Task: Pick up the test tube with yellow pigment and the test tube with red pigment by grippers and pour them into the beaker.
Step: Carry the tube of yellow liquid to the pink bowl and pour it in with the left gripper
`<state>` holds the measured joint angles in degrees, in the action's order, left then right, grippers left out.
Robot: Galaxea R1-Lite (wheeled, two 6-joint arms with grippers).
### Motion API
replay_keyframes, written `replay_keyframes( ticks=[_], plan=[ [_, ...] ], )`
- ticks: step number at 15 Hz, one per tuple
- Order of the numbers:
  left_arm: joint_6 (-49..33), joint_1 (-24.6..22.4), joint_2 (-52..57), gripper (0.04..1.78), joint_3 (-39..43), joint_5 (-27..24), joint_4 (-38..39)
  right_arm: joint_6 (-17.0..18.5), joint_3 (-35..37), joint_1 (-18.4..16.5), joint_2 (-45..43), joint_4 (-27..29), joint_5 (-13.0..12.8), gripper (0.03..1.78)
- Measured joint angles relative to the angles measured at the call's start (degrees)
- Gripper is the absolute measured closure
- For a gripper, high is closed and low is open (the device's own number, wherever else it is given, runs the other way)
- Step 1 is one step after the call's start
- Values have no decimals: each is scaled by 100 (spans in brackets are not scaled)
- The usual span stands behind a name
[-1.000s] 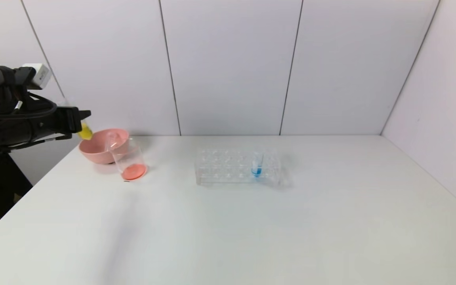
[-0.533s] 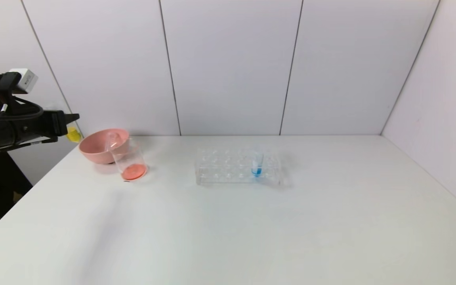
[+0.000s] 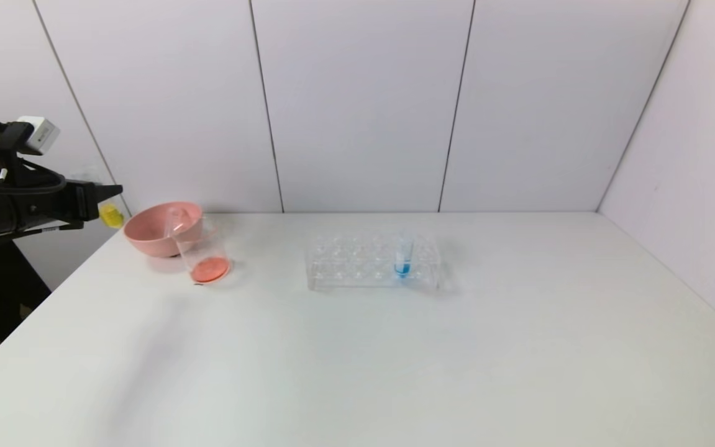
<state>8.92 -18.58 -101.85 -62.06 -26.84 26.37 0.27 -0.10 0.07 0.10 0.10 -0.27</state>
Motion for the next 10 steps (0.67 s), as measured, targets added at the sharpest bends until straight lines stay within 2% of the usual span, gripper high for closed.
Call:
replay_keyframes(
  ticks=[6, 8, 10],
  plan=[
    [406, -300, -328, 133, -240, -584, -77, -2, 0, 0, 0, 0, 0, 11],
    [827, -396, -451, 133, -516, -959, -449, -2, 0, 0, 0, 0, 2, 11],
    [1375, -440, -525, 133, -937, -1115, -1224, 0, 0, -2, 0, 0, 0, 11]
  ],
)
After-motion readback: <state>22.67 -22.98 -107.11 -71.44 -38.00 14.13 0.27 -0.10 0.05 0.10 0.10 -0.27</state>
